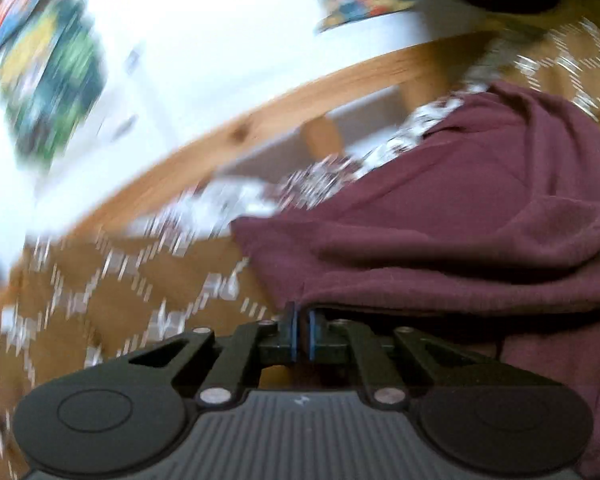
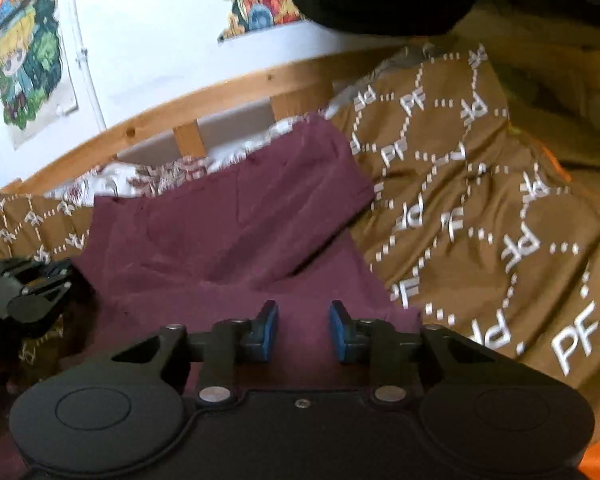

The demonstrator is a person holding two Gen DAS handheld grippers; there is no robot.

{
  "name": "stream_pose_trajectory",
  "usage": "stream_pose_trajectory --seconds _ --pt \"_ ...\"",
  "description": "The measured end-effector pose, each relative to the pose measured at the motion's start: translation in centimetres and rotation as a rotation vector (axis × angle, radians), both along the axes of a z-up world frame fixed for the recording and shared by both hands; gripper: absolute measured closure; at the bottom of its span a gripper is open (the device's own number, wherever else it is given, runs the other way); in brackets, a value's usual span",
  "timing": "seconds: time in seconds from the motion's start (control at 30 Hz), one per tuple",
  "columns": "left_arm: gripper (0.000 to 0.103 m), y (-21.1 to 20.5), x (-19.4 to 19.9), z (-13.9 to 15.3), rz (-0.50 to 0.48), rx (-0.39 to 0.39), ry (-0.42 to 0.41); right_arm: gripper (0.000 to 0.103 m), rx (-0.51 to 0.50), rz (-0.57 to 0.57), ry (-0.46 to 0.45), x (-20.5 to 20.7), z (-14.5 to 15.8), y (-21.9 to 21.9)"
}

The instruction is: Fold small clothes

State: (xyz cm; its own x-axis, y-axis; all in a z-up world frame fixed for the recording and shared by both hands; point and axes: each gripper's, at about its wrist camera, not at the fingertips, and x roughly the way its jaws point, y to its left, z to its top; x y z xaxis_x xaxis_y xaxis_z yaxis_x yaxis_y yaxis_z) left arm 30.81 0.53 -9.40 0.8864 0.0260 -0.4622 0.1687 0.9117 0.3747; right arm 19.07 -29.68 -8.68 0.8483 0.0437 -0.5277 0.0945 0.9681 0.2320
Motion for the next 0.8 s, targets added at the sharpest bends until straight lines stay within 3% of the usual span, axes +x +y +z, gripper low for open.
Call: stream_pose_trajectory --seconds 0.13,0.23,0.3,0.47,0.6,0.67,0.73,0.77,0.8 --pt "0.099 4.1 1.0 0.6 0.135 -0.171 0.132 0.079 -0.052 0.095 -0.021 1.5 1.6 1.4" --pt "0.099 7.6 1.5 1.1 0.213 -0.389 0.204 0.074 -0.057 0.19 -0.026 4.2 2.5 3.3" --pt "0.099 8.9 1.4 1.0 0.237 -0.472 0.226 0.064 -0.019 0.275 -0.021 7.0 3.3 4.9" --pt "0.099 8.0 1.1 0.7 0.22 -0.422 0.226 0.055 0.043 0.49 0.036 15.1 3.5 11.1" --pt "0.099 8.4 1.6 0.7 0.225 -0.454 0.242 0.043 0.115 0.611 0.07 20.8 3.0 15.8" --pt "0.099 8.8 1.7 0.6 0.23 -0.477 0.247 0.043 0.127 0.634 0.078 23.0 3.0 17.8" --pt "0.099 9.0 1.7 0.4 0.233 -0.487 0.251 0.047 0.124 0.675 0.129 25.2 2.6 19.8" --pt "0.099 9.0 1.7 0.4 0.234 -0.486 0.249 0.066 0.102 0.692 0.179 26.3 2.3 20.9" --pt "0.099 9.1 1.8 0.4 0.234 -0.486 0.248 0.095 0.074 0.704 0.201 27.0 1.9 21.8"
